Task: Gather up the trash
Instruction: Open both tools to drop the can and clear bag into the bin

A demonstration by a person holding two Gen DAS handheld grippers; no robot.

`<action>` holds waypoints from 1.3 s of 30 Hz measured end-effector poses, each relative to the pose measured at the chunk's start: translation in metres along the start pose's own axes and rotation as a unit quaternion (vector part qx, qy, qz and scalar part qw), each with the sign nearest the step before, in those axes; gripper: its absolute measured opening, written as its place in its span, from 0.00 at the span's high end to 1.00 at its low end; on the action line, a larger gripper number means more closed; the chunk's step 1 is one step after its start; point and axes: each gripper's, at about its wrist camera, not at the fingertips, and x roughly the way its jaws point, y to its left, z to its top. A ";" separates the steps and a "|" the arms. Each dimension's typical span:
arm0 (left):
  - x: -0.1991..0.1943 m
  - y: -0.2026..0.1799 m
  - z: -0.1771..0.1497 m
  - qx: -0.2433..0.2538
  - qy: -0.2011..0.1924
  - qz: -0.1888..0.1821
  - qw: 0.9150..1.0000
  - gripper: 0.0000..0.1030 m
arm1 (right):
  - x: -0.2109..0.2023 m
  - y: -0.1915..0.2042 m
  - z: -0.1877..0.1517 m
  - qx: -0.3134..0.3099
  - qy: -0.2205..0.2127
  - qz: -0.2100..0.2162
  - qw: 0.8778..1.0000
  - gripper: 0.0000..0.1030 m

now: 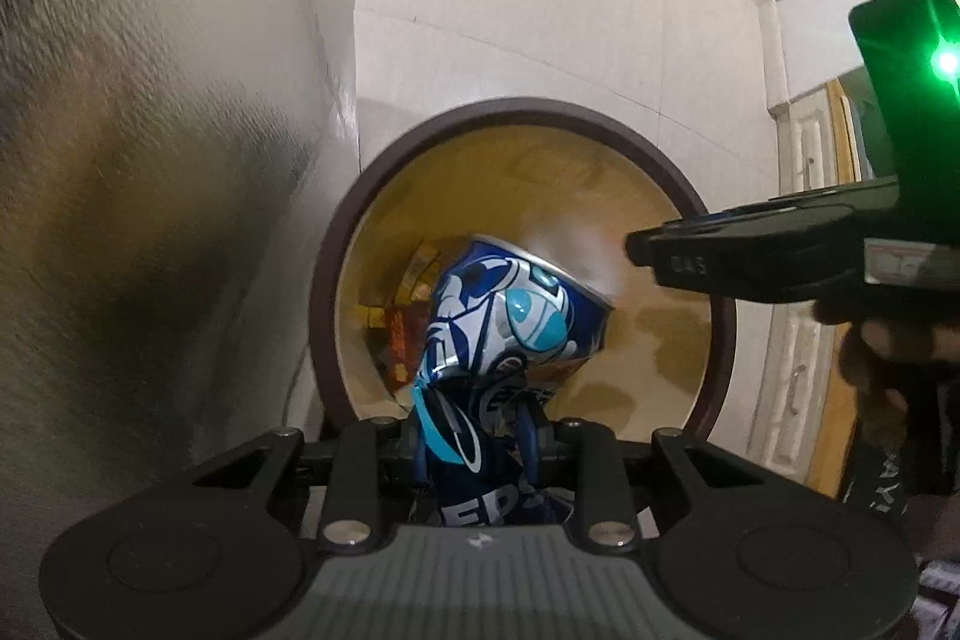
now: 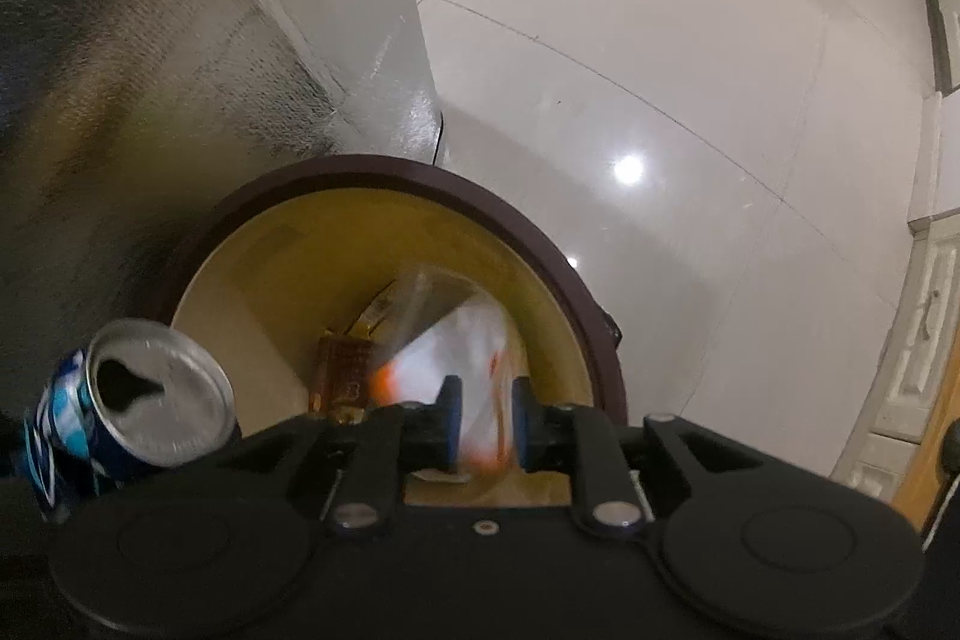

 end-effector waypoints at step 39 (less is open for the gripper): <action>0.045 -0.022 0.000 0.098 0.046 0.046 0.993 0.41 | -0.037 -0.054 -0.115 0.250 -0.048 0.111 0.961 0.44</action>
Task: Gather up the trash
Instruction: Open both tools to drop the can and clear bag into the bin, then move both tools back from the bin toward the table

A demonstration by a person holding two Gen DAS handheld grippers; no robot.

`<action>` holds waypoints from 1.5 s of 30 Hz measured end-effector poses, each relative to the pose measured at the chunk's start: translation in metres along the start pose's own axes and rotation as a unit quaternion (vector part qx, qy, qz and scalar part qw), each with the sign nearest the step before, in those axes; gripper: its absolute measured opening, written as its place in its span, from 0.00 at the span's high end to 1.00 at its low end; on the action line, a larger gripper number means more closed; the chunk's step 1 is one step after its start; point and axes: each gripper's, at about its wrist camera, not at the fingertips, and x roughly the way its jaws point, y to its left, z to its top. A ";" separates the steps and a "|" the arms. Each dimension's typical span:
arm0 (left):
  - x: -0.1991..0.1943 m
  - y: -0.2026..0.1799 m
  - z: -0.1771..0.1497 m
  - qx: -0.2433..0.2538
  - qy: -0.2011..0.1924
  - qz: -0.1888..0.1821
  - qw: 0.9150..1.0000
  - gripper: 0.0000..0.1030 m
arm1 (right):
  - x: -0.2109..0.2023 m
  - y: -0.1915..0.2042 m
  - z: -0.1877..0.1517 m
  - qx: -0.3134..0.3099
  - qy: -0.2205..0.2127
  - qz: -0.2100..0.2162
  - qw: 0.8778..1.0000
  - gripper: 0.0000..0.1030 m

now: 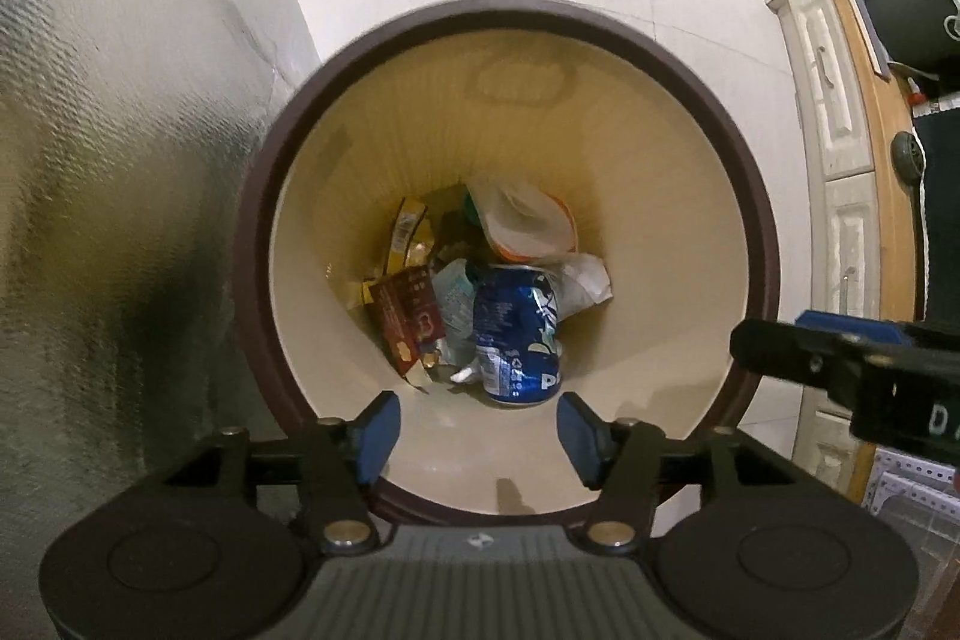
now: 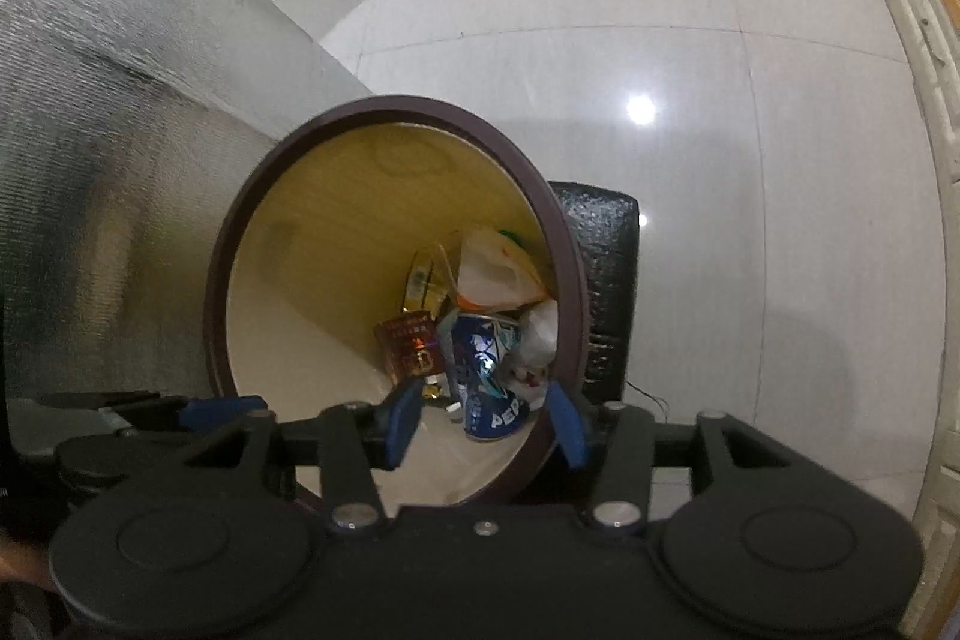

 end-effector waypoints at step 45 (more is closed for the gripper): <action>-0.164 0.032 -0.061 0.022 -0.119 0.021 0.992 0.00 | -0.144 0.040 -0.066 -0.017 -0.116 -0.086 0.989 0.00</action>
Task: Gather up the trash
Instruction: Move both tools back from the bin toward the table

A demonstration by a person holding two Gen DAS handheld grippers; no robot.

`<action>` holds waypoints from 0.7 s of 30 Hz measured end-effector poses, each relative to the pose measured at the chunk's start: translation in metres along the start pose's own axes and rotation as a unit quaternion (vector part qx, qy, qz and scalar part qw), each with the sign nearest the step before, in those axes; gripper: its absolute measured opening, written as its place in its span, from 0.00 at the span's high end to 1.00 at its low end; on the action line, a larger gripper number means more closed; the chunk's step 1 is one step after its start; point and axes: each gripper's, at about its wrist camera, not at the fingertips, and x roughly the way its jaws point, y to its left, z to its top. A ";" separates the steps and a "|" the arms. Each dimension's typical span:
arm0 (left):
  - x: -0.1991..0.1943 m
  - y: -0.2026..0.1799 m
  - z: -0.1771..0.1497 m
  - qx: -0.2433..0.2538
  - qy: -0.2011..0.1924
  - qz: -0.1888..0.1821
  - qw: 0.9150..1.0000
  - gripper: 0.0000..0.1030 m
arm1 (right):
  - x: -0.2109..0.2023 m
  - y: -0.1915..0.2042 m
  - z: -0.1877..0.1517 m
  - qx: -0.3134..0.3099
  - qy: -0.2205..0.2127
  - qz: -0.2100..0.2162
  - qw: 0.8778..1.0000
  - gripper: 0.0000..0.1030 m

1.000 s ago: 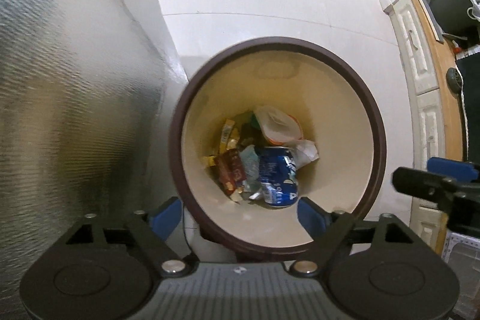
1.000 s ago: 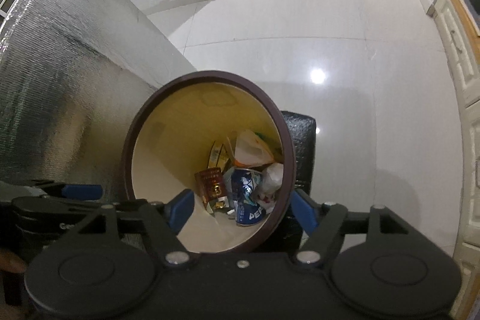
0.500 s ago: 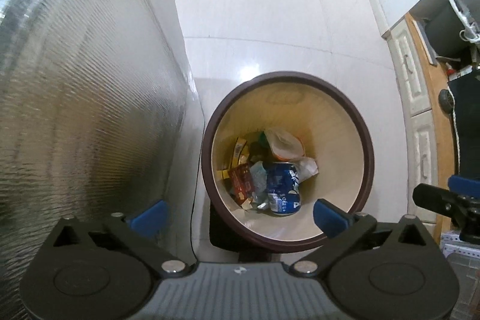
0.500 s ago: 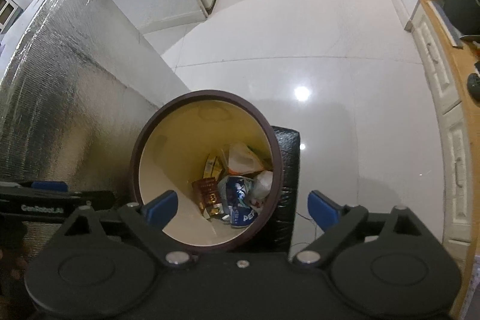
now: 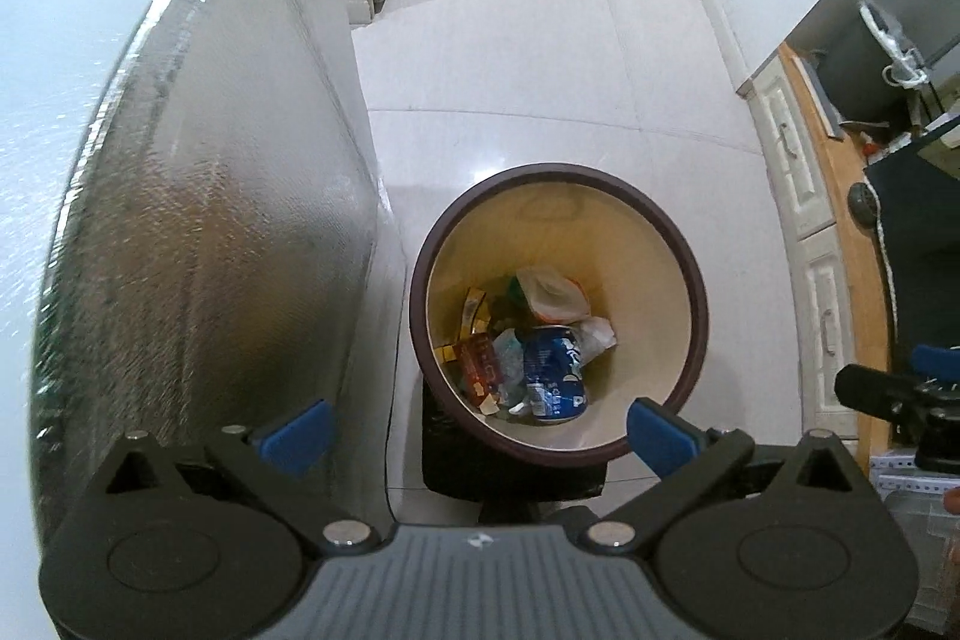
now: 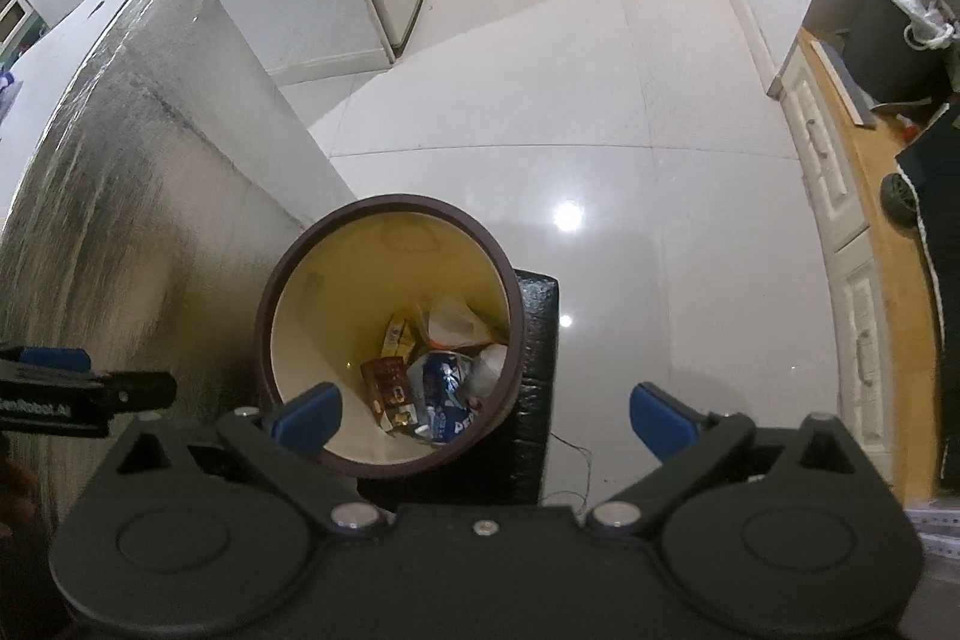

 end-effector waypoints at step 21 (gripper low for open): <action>-0.098 0.012 -0.034 -0.035 -0.106 -0.008 0.994 0.00 | -0.089 0.009 -0.009 -0.029 -0.077 0.011 0.997 0.00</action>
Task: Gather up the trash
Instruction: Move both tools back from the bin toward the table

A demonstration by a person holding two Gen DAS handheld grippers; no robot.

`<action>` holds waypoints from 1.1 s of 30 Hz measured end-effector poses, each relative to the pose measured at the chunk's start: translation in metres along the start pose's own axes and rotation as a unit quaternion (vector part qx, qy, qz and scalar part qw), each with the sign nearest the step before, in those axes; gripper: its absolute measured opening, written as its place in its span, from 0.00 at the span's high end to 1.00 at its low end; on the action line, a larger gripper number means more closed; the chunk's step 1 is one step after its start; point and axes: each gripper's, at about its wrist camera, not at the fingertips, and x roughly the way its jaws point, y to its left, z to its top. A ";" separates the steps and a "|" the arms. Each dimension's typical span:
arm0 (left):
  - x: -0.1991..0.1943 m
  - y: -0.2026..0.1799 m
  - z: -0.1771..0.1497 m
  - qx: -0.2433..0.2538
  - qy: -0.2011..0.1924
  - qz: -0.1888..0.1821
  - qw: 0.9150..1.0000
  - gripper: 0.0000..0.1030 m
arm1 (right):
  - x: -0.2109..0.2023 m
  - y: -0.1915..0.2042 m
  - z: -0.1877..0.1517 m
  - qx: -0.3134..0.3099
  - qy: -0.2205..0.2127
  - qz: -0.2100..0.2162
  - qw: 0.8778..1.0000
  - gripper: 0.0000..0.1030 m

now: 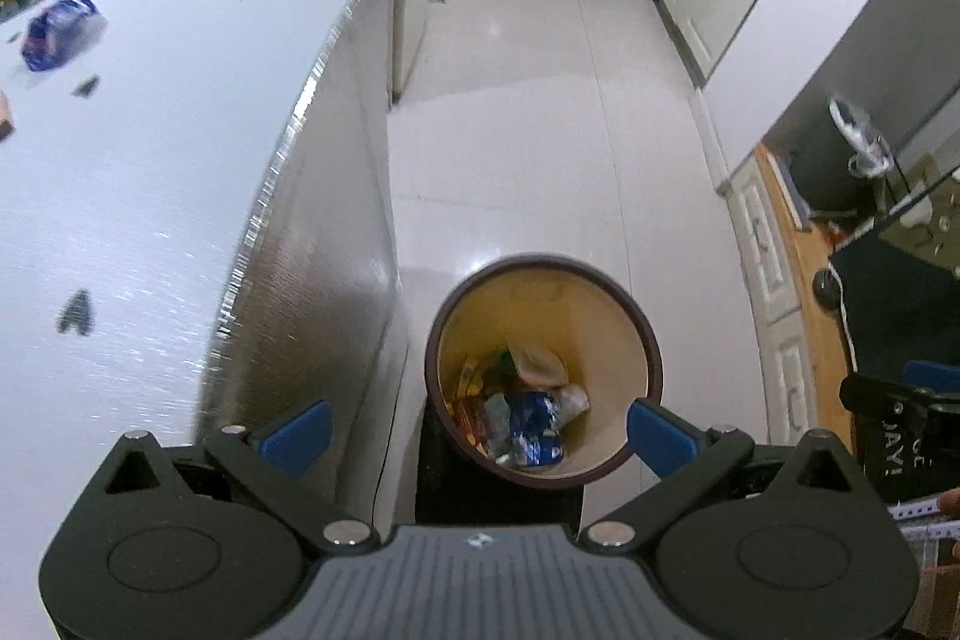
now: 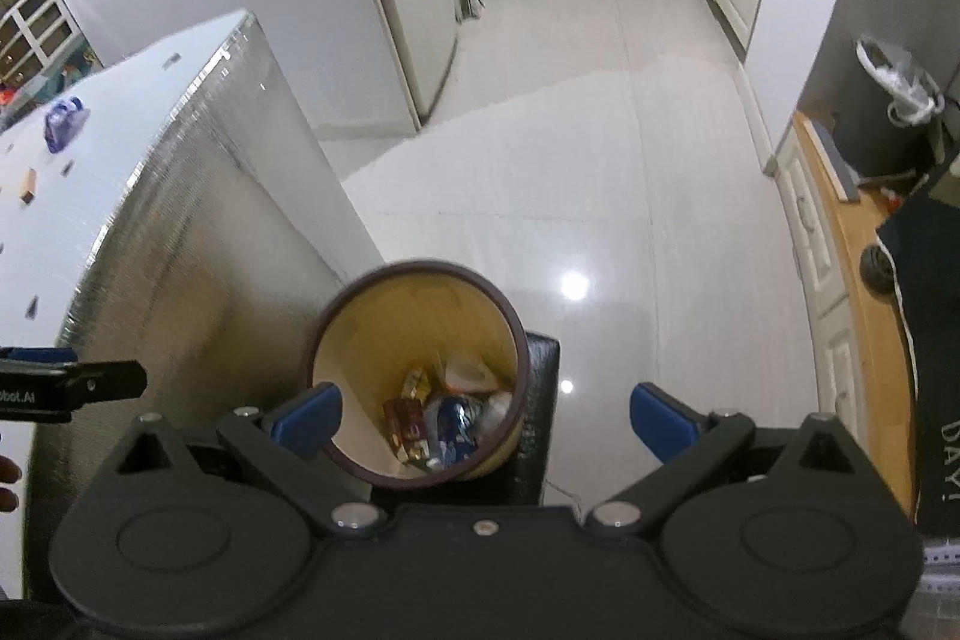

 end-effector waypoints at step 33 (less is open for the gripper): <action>-0.101 0.205 0.060 -0.222 -0.191 0.101 0.951 0.00 | 0.017 0.221 0.148 -0.208 -0.122 0.134 0.961 0.00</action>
